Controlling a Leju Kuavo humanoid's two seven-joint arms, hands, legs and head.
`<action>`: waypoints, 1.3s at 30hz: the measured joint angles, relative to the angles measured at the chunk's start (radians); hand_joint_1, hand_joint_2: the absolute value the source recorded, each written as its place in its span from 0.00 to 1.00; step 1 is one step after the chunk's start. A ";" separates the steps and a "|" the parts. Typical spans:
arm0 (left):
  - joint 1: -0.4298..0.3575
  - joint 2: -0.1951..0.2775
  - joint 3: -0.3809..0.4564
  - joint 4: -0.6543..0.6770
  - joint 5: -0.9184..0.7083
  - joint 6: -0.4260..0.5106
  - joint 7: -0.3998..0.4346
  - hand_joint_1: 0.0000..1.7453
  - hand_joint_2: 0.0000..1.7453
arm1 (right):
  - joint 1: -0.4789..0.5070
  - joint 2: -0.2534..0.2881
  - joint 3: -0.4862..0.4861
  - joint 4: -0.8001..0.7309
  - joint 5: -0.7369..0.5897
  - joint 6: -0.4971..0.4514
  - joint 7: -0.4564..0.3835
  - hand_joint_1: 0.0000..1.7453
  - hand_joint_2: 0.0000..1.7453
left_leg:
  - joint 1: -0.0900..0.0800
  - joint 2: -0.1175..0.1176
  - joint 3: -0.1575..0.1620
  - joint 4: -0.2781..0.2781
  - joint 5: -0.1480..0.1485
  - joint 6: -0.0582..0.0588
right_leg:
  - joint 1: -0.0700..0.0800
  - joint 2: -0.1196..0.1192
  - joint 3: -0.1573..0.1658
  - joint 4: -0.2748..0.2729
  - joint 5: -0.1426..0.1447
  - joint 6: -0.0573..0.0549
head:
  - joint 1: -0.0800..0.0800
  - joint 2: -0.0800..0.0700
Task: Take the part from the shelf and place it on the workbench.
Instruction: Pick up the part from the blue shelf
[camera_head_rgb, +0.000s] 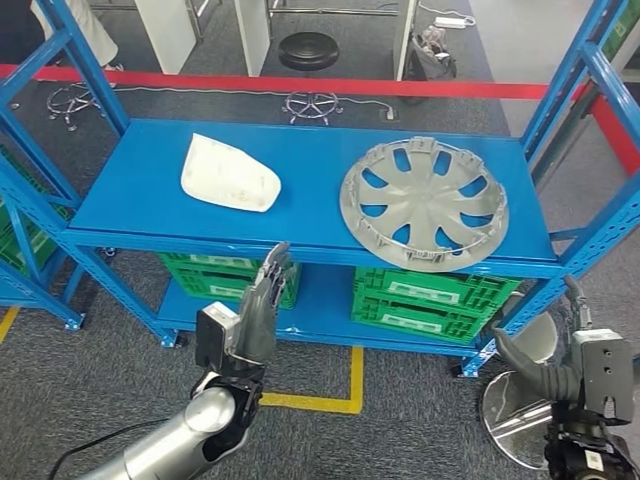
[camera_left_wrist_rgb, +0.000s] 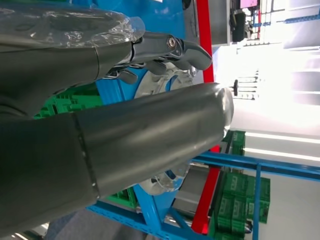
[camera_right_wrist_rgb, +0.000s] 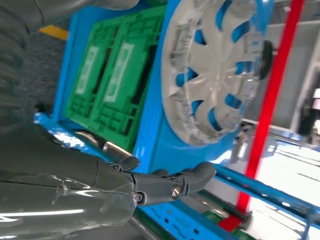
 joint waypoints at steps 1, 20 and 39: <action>0.000 0.000 0.000 0.000 0.002 -0.006 -0.001 0.00 0.00 | -0.008 -0.010 -0.004 0.003 -0.010 0.020 0.029 0.00 1.00 | 0.000 -0.001 0.005 0.001 -0.004 -0.001 | -0.001 0.000 -0.009 -0.001 0.014 0.002 | 0.001 0.000; -0.015 0.015 0.000 0.000 0.024 0.014 -0.018 0.00 0.00 | -0.342 -0.148 0.054 0.265 -0.111 0.294 0.155 0.00 1.00 | -0.010 0.001 -0.133 0.084 0.056 -0.024 | 0.003 0.001 0.167 -0.298 0.109 -0.050 | -0.009 0.000; -0.015 0.021 0.000 -0.005 0.034 0.047 -0.020 0.00 0.00 | -0.413 -0.160 0.131 0.404 -0.149 0.316 0.096 0.00 1.00 | -0.009 -0.012 0.005 0.020 -0.015 -0.029 | -0.001 -0.002 0.082 -0.283 0.174 -0.022 | 0.005 0.000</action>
